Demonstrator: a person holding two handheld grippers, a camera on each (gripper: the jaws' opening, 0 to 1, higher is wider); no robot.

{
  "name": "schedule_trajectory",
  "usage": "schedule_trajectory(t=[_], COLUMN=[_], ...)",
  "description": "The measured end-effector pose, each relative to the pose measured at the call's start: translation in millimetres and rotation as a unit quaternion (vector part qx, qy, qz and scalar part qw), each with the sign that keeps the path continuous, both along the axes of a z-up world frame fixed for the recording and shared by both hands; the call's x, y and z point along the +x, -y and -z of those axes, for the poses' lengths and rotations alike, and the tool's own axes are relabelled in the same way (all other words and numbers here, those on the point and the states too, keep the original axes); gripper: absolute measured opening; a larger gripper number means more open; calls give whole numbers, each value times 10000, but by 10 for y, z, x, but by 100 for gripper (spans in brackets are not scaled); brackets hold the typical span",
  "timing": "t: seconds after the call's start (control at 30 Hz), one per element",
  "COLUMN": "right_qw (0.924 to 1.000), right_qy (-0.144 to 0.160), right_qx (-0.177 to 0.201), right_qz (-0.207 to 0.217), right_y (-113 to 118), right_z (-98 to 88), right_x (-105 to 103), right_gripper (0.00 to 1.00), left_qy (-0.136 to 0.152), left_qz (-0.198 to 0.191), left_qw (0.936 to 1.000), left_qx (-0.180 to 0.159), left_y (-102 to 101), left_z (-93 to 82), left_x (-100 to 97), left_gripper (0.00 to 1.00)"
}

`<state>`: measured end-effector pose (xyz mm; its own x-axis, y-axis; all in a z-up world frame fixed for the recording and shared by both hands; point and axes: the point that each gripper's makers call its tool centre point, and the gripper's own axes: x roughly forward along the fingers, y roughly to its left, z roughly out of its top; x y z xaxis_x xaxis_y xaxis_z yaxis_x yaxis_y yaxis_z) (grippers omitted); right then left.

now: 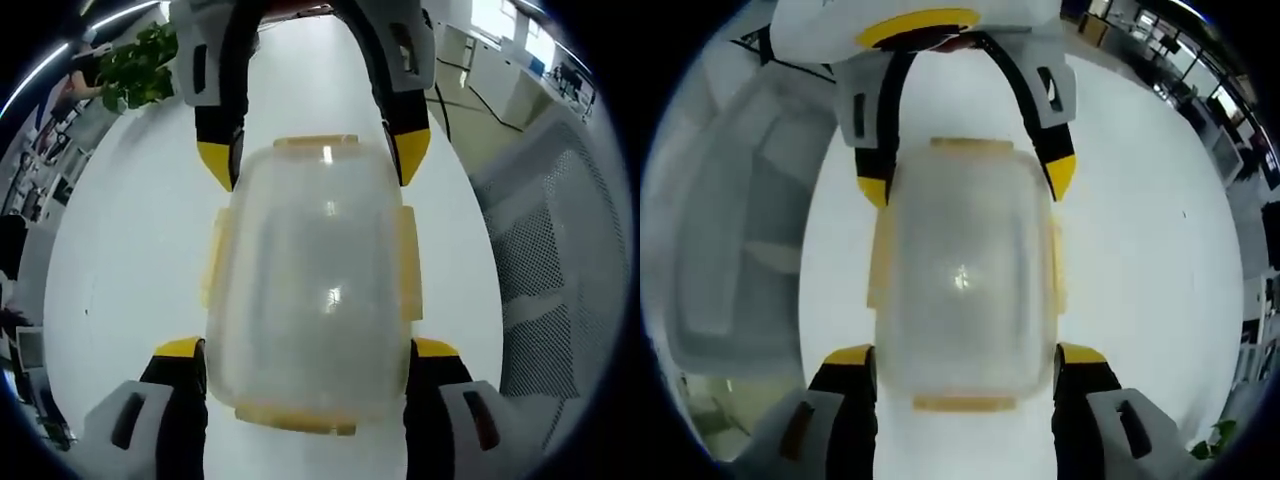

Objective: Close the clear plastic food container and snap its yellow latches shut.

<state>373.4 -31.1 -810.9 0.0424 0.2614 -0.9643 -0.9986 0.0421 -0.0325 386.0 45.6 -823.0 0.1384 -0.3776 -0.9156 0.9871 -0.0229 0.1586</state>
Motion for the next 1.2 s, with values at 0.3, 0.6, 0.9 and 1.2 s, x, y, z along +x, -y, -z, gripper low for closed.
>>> schedule_trajectory(t=[0.3,0.6,0.9,1.2], right_qw=[9999,9998,9997,9996], right_qy=[3,6,11,24], right_qx=[-65,-118,-139,-151], right_qz=[-84,-175,-190,-246], right_y=[-212,-441,-612,-792], right_z=[1,-4,-10,-9], right_x=[10,46,48,40], right_gripper=[71,71,71,71], left_qy=[-9,-16,-16,-13], left_qz=[-84,-194,-223,-290], left_qw=[10000,9998,9997,9996], left_qx=[19,6,13,18], left_y=[-201,-443,-623,-800], left_z=[3,-1,-6,-8], left_x=[2,16,16,2], left_gripper=[82,82,82,82])
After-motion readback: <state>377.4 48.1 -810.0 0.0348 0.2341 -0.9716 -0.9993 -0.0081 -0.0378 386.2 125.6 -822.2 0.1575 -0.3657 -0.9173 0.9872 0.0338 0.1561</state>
